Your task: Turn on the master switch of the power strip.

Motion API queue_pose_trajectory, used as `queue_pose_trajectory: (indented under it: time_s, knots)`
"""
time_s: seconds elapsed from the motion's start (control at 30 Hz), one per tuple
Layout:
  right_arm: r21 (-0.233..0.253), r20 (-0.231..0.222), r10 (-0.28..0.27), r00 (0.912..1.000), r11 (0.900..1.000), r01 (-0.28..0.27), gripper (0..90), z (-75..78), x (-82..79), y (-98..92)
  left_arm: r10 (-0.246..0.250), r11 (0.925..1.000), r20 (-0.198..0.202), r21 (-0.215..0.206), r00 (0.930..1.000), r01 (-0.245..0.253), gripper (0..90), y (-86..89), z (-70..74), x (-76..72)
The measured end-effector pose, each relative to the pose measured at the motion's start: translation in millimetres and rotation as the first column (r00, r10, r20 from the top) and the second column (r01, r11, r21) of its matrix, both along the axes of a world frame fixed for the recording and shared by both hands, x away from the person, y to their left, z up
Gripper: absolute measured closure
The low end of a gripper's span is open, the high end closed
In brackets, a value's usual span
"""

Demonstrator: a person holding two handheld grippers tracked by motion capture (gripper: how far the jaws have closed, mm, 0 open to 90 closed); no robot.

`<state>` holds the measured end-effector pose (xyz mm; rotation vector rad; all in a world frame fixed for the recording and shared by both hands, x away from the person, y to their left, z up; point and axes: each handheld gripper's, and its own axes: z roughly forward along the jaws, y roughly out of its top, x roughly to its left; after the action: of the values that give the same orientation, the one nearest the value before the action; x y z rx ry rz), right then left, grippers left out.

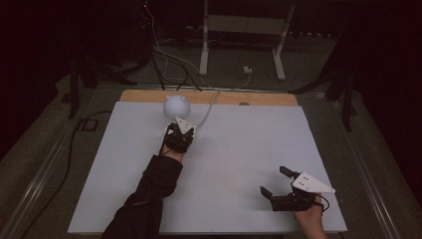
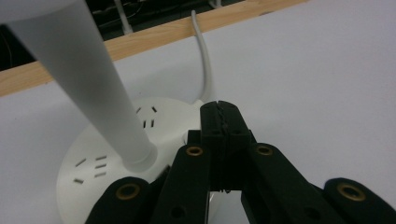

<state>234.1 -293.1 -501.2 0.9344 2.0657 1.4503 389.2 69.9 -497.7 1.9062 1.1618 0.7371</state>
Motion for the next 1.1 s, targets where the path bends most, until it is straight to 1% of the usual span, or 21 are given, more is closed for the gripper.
queue_pose_trajectory:
  time_s: [0.1,0.13,0.17,0.2,0.23,0.27,0.3,0.4,0.47,0.53,0.6,0.63,0.67,0.73,0.77,0.8,0.83,0.87,0.9,1.07,1.1]
  knots:
    - [-0.002,0.001,0.002,1.0,1.0,-0.002,0.0,-0.1,-0.1,0.2,0.019,0.9996,0.004,0.023,0.9998,-0.019,90.0,-1.6,-2.9,4.1]
    - [0.0,0.001,0.003,1.0,1.0,-0.003,0.0,0.0,-0.1,0.3,0.039,0.9985,0.013,0.037,0.9992,-0.039,90.0,-2.6,-5.0,5.9]
    - [-0.001,0.002,0.004,1.0,1.0,-0.004,0.0,0.0,-0.1,0.5,0.039,0.9985,0.013,0.037,0.9992,-0.039,90.0,-2.6,-5.0,5.9]
    - [-0.001,0.001,0.005,1.0,1.0,-0.005,0.0,0.0,-0.2,0.7,0.028,0.9972,0.02,0.068,0.9994,-0.03,90.0,-5.2,-7.9,7.2]
    - [-0.001,0.001,0.005,1.0,1.0,-0.005,0.0,0.0,-0.2,0.7,0.028,0.9972,0.02,0.068,0.9994,-0.03,90.0,-5.2,-7.9,7.2]
    - [-0.002,0.0,0.009,1.0,1.0,-0.009,0.0,-0.2,-0.2,1.1,0.022,0.9956,0.029,0.091,0.9993,-0.024,90.0,-6.7,-9.2,7.5]
    - [-0.002,0.0,0.009,1.0,1.0,-0.009,0.0,-0.2,-0.2,1.1,0.015,0.995,0.024,0.098,0.9996,-0.017,90.0,-7.3,-10.3,8.3]
    - [0.001,-0.001,0.01,1.0,1.0,-0.01,0.0,-0.1,-0.3,1.0,0.025,0.9943,0.019,0.103,0.9995,-0.027,90.0,-7.7,-12.6,11.5]
    - [0.005,0.0,0.009,1.0,1.0,-0.009,0.0,0.5,-0.4,0.6,0.031,0.9922,0.022,0.12,0.9993,-0.033,90.0,-8.5,-13.4,12.9]
    - [0.007,0.0,0.009,1.0,1.0,-0.009,0.0,0.6,-0.5,0.4,0.026,0.9926,0.018,0.118,0.9995,-0.028,90.0,-9.3,-14.4,14.1]
    - [0.007,-0.001,0.009,1.0,1.0,-0.009,0.0,0.5,-0.5,0.4,0.028,0.9903,0.017,0.136,0.9995,-0.03,90.0,-10.0,-15.5,15.0]
    - [0.006,0.0,0.009,1.0,1.0,-0.009,0.0,0.5,-0.4,0.2,0.026,0.9907,0.017,0.133,0.9995,-0.028,90.0,-10.7,-16.2,15.5]
    - [0.007,-0.002,0.009,1.0,1.0,-0.009,0.0,0.4,-0.3,0.2,0.026,0.9893,0.016,0.143,0.9995,-0.028,90.0,-11.5,-16.5,15.6]
    - [0.006,-0.001,0.01,1.0,1.0,-0.01,0.0,0.7,-0.6,0.5,0.031,0.989,0.019,0.144,0.9993,-0.034,90.0,-12.2,-17.6,15.8]
    - [0.006,-0.001,0.01,1.0,1.0,-0.01,0.0,0.7,-0.6,0.5,0.026,0.9869,0.015,0.159,0.9995,-0.028,90.0,-12.5,-18.6,16.0]
    - [0.009,0.001,0.012,0.9999,1.0,-0.012,0.0,1.4,-1.2,0.8,0.024,0.9825,0.02,0.184,0.9995,-0.027,90.0,-14.0,-20.5,15.7]
    - [0.009,0.001,0.012,0.9999,1.0,-0.012,0.0,1.4,-1.2,0.8,0.025,0.9756,0.037,0.217,0.999,-0.033,90.0,-15.6,-21.4,14.6]
    - [0.008,0.002,0.014,0.9999,1.0,-0.014,0.0,1.6,-1.5,1.1,0.024,0.9713,0.043,0.235,0.9988,-0.034,90.0,-16.9,-21.7,13.9]
    - [0.008,0.002,0.014,0.9999,1.0,-0.014,0.0,1.6,-1.5,1.1,0.024,0.9693,0.048,0.243,0.9985,-0.035,90.0,-17.8,-22.0,13.8]
    - [0.006,-0.006,0.015,0.9999,1.0,-0.015,0.0,1.0,-1.2,1.7,0.031,0.9654,0.047,0.257,0.9984,-0.042,90.0,-19.3,-21.9,14.5]
    - [0.006,-0.005,0.016,0.9999,1.0,-0.016,0.0,1.1,-1.3,1.7,0.032,0.9631,0.048,0.266,0.9983,-0.043,90.0,-19.5,-22.0,14.6]
